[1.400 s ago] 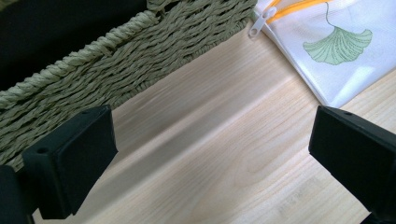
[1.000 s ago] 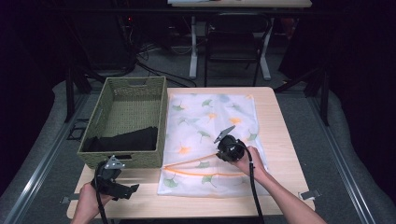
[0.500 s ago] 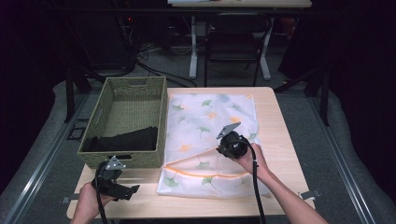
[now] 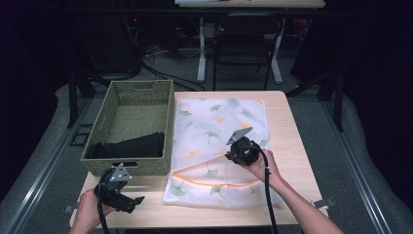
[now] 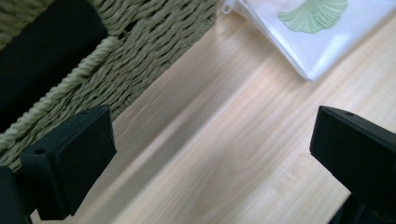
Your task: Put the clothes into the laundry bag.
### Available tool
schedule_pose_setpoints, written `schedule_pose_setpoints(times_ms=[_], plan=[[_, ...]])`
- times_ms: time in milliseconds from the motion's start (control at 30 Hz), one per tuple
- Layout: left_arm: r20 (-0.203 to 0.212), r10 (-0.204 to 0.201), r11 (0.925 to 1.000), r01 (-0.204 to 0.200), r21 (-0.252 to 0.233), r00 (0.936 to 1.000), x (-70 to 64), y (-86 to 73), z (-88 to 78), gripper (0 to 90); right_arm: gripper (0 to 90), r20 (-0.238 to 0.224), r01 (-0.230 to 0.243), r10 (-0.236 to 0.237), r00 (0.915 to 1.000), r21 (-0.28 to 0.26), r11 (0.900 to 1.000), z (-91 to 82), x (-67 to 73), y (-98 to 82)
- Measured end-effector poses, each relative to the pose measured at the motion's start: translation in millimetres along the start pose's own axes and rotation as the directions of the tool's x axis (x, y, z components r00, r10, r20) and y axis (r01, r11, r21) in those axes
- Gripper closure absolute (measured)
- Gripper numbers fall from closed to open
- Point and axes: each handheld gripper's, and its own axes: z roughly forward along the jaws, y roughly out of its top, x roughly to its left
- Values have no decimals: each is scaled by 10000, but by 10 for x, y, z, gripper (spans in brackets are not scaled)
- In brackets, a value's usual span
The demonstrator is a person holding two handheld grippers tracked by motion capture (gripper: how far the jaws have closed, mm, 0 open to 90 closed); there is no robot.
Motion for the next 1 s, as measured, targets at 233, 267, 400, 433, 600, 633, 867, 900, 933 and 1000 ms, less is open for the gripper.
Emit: schedule_pose_setpoints(times_ms=[233,267,400,433,600,633,867,900,933,1000], plan=[[179,43,10000,-41,-79,9998,69,20,-72,1,884,-155,94,-95,9998,-38,9999,15,-31,-26],[184,-16,9999,18,-115,9998,76,26,-88,1,884,-145,109,-110,9998,-41,9999,11,-29,-27],[167,54,9998,-51,-182,9998,109,75,-153,1,884,-135,159,-160,9998,-66,9999,6,-30,-27],[61,114,9997,-113,-199,9999,112,92,-170,1,884,-128,149,-150,9998,-65,9999,4,-30,-27],[-92,270,9995,-272,-147,9996,149,178,-212,1,884,-134,101,-102,9999,-64,9999,9,-39,-35],[-155,286,9994,-289,-172,9995,155,189,-215,1,884,-106,82,-83,9999,-67,9999,5,-37,-36],[-222,365,9988,-371,-313,9991,224,289,-303,1,884,-86,195,-195,9998,-97,9998,0,-52,-41],[-244,417,9987,-424,-275,9988,232,307,-320,1,884,-86,195,-195,9998,-97,9998,0,-52,-41],[-252,424,9985,-432,-337,9988,241,323,-336,2,884,-76,45,-45,10000,-87,10000,-10,-54,-48],[-206,403,9981,-412,-461,9990,278,369,-377,2,884,-68,73,-74,10000,-88,9999,-10,-54,-53]])
